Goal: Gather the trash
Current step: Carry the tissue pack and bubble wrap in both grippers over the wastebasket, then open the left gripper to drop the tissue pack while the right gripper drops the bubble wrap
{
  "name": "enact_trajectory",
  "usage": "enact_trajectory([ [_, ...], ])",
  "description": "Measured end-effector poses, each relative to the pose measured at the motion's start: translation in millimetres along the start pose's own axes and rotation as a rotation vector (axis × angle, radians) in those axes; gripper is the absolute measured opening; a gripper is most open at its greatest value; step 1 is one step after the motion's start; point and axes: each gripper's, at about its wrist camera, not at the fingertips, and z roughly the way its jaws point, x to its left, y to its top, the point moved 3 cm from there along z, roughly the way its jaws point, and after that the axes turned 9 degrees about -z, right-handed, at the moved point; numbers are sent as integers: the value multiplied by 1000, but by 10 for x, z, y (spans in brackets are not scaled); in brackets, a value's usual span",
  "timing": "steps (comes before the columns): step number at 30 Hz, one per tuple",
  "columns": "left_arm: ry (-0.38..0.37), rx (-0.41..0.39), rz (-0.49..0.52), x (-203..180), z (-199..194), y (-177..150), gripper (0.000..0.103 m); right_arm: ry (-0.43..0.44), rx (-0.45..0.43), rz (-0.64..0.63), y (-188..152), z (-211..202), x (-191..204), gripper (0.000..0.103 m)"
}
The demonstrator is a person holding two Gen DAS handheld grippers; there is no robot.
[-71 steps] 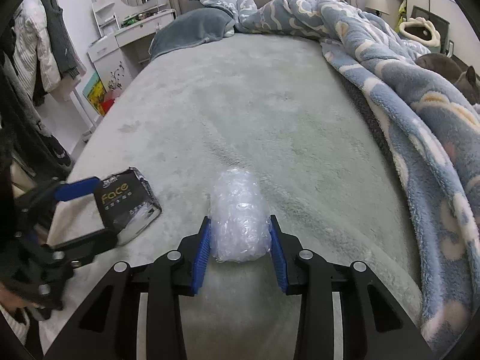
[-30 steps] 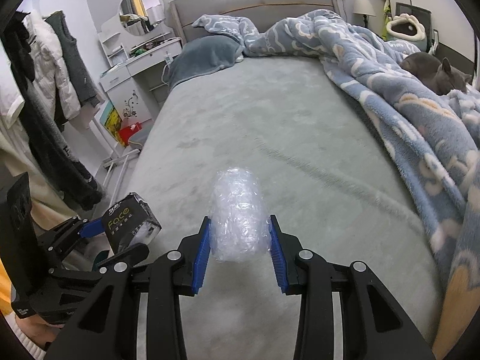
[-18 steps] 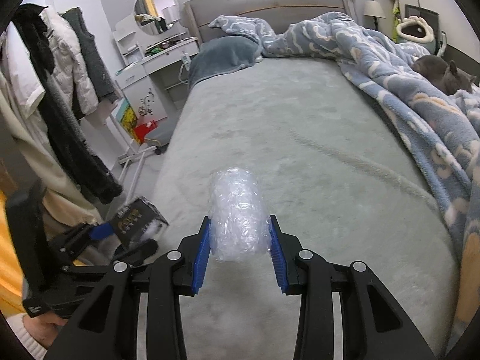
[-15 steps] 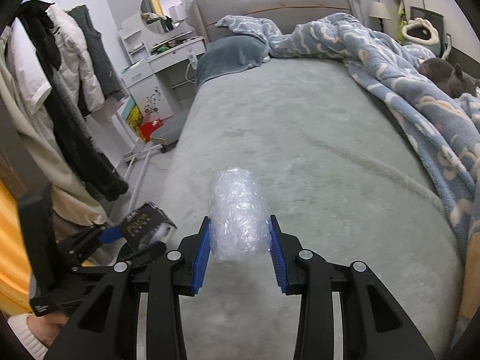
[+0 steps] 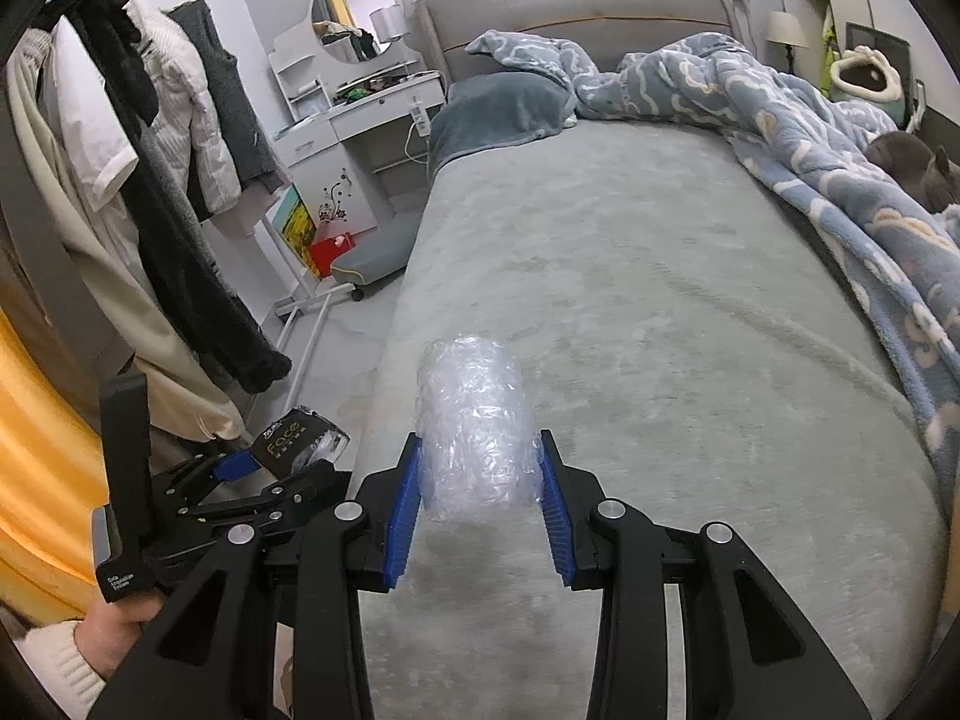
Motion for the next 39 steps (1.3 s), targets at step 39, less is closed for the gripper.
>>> enact_trajectory([
  [39,29,414,-170,1722,301,-603,86,150,178,-254,36,1363,1935,37],
])
